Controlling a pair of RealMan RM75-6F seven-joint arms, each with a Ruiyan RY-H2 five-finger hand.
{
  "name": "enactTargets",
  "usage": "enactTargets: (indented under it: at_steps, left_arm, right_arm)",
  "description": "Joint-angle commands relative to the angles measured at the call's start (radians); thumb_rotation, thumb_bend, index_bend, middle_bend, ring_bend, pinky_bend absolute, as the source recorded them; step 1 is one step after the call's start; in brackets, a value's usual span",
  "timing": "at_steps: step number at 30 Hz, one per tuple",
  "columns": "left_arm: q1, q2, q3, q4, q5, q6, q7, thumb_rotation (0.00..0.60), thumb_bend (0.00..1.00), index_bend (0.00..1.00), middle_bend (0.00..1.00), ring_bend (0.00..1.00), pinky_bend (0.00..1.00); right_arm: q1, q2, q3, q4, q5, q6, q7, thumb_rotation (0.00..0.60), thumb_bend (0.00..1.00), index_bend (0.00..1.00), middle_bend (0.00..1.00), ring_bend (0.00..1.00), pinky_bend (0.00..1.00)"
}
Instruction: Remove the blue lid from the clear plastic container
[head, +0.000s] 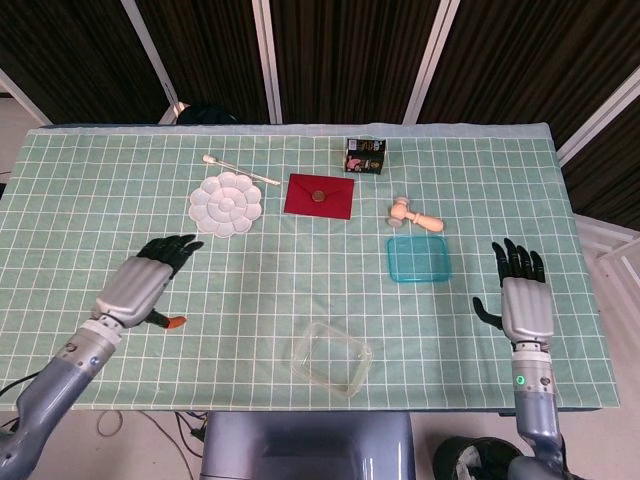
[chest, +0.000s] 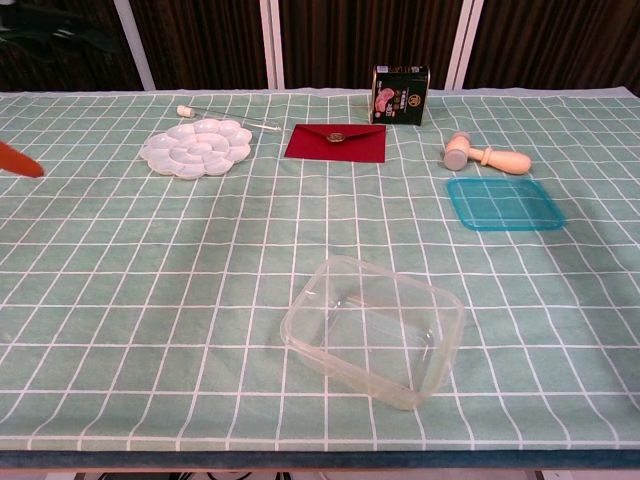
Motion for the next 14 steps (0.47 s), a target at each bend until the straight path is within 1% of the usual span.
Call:
enactTargets:
  at_steps: [1,5,7,11,14]
  left_arm:
    - [0.210,-0.004,0.090,0.036,0.188,0.202,-0.020,0.600,0.00,0.00,0.00,0.00,0.06]
    - [0.372,-0.039,0.131,0.133,0.298,0.349,-0.073,0.600,0.00,0.00,0.00,0.00,0.06]
    - [0.439,-0.062,0.139,0.194,0.341,0.408,-0.094,0.600,0.00,0.00,0.00,0.00,0.05]
    - [0.554,-0.108,0.139,0.310,0.391,0.508,-0.127,0.600,0.00,0.00,0.00,0.00,0.02]
    - [0.627,-0.141,0.122,0.390,0.409,0.571,-0.150,0.600,0.00,0.00,0.00,0.00,0.02]
  right_arm:
    - [-0.095,0.139,-0.110,-0.091,-0.144,0.054,0.123,0.600,0.34,0.00,0.00,0.00,0.00]
    - [-0.160,0.230,-0.186,-0.089,-0.257,0.110,0.221,0.600,0.32,0.00,0.00,0.00,0.00]
    - [-0.182,0.255,-0.209,-0.067,-0.305,0.141,0.270,0.600,0.32,0.00,0.00,0.00,0.00]
    - [-0.212,0.275,-0.227,0.013,-0.379,0.208,0.343,0.600,0.32,0.00,0.00,0.00,0.00]
    - [-0.233,0.274,-0.226,0.067,-0.400,0.257,0.386,0.600,0.32,0.00,0.00,0.00,0.00]
